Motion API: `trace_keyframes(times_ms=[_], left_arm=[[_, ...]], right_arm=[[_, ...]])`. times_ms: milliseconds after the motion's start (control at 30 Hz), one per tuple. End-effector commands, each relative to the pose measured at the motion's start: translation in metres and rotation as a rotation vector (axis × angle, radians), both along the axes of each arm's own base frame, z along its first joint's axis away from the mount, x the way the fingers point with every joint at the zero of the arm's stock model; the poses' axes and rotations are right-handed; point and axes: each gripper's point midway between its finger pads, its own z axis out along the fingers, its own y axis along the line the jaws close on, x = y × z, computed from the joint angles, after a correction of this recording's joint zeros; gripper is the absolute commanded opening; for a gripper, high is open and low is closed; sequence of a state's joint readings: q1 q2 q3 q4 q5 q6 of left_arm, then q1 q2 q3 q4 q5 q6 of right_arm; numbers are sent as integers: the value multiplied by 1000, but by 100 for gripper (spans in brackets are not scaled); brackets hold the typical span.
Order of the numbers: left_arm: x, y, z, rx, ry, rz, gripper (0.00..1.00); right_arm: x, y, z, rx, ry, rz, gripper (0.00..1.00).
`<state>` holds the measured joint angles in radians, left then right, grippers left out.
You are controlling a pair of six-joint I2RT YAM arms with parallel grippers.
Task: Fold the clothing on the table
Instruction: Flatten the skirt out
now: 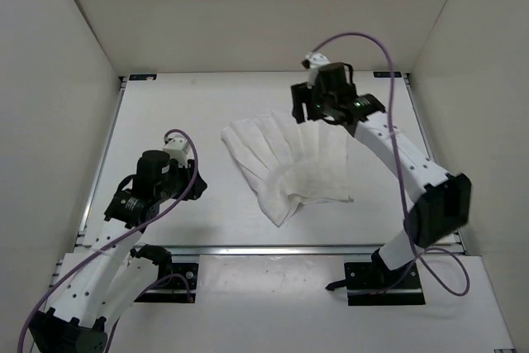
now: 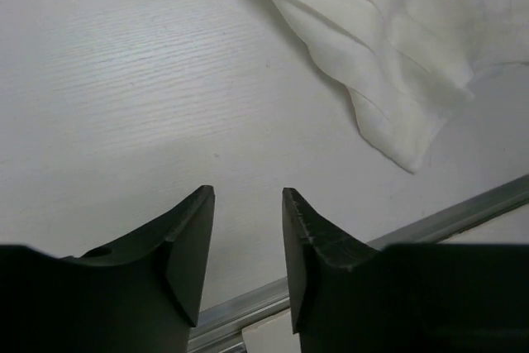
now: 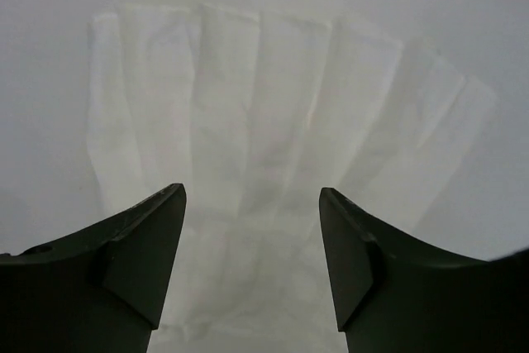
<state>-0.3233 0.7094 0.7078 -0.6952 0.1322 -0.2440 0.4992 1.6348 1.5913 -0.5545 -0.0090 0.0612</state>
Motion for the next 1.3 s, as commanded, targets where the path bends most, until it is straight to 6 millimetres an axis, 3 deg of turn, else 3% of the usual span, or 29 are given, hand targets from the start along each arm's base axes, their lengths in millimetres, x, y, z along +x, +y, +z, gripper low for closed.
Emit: trace_keyframes(times_ms=[0,67,100,133,167,233,300,433,633,733,867,933,1000,1067,1233,1267], left_arm=[[-2,-13,4,-32,-19,-89,55],[-8,-32,13,-141,-44,-168,55],[-6,-36,16,-162,-69,-180,52],[-11,-52,19,-214,-52,-212,46],[-9,-55,19,-216,-49,-200,46],[-10,-73,9,-227,-15,-217,44],[-11,-88,-2,-259,37,-231,45],[-11,-114,-36,-320,143,-250,39],[-11,-144,-56,-373,212,-279,37],[-11,-143,-67,-358,239,-258,36],[-10,-132,-76,-331,250,-214,38],[-8,-125,-80,-315,256,-179,39],[-7,-117,-86,-301,274,-142,40],[-5,-111,-89,-280,274,-124,41],[-10,-103,-115,-167,349,-88,46],[-16,-109,-118,-178,374,-108,47]], right_arm=[[-10,-42,-19,88,9,-128,63],[-30,-77,-36,61,77,-212,64],[-44,-96,-64,29,159,-277,64],[-58,-115,-85,20,215,-326,64],[-68,-115,-88,54,242,-308,64],[-97,-129,-127,60,355,-336,66],[-119,-141,-152,-11,424,-387,69],[-143,-151,-181,-51,525,-427,74],[-151,-154,-207,-94,613,-435,75],[-159,-152,-222,-87,662,-431,69],[-156,-149,-225,-66,662,-431,64],[-157,-142,-230,-54,681,-408,53],[-156,-131,-231,-19,690,-381,15],[-155,-117,-229,-1,676,-351,0],[-156,-91,-223,49,655,-292,0],[-159,-88,-226,49,670,-285,0]])
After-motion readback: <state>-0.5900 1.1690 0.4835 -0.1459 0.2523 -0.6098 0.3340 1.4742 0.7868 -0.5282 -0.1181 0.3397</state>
